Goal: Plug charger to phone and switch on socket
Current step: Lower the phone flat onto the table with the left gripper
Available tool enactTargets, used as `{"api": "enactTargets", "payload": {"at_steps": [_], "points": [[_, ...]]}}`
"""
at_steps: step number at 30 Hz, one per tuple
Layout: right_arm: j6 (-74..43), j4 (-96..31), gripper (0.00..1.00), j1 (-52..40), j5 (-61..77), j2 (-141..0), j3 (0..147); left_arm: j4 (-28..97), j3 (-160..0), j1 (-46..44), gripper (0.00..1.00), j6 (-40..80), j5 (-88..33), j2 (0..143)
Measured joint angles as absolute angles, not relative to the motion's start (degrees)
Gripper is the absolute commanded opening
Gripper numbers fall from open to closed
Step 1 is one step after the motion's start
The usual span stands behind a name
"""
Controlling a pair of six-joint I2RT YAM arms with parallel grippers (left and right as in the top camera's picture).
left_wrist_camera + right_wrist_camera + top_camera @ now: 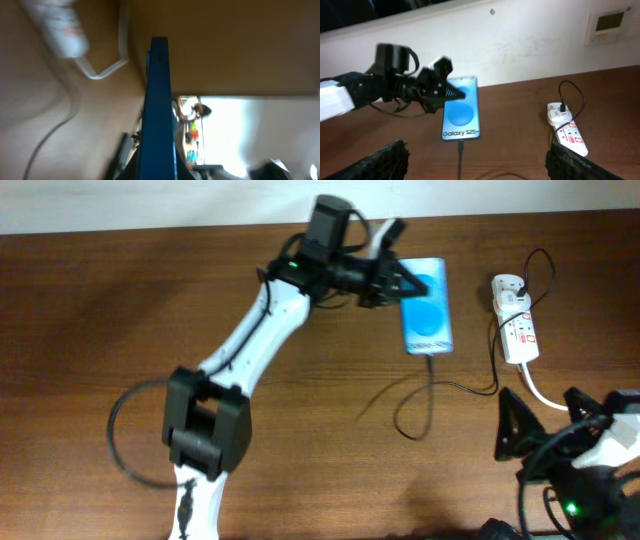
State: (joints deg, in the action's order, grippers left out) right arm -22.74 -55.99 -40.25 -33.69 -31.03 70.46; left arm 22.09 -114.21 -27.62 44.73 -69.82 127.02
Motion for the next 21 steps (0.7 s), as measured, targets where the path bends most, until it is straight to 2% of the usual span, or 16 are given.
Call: {"api": "enactTargets", "payload": {"at_steps": [5, 11, 13, 16, 21], "points": [[-22.8, -56.0, 0.92, -40.2, -33.9, -38.0, 70.4, 45.6, -113.8, -19.6, 0.0, 28.4, -59.1, 136.1], [-26.7, -56.0, 0.92, -40.2, -33.6, -48.1, 70.4, 53.1, -113.9, -19.9, 0.0, 13.0, -42.9, 136.6], [-27.6, -56.0, 0.91, -40.2, -33.2, -50.3, 70.4, 53.3, -113.9, -19.9, 0.0, 10.2, -42.2, 137.4], [-30.3, -55.9, 0.92, -40.2, -32.3, -51.4, 70.3, 53.6, -113.9, -19.6, 0.01, 6.7, -49.7, 141.2], [-31.6, -55.8, 0.92, -40.2, -31.2, -51.3, 70.3, 54.0, -113.9, -19.5, 0.12, 3.6, -55.1, 143.4]]}}
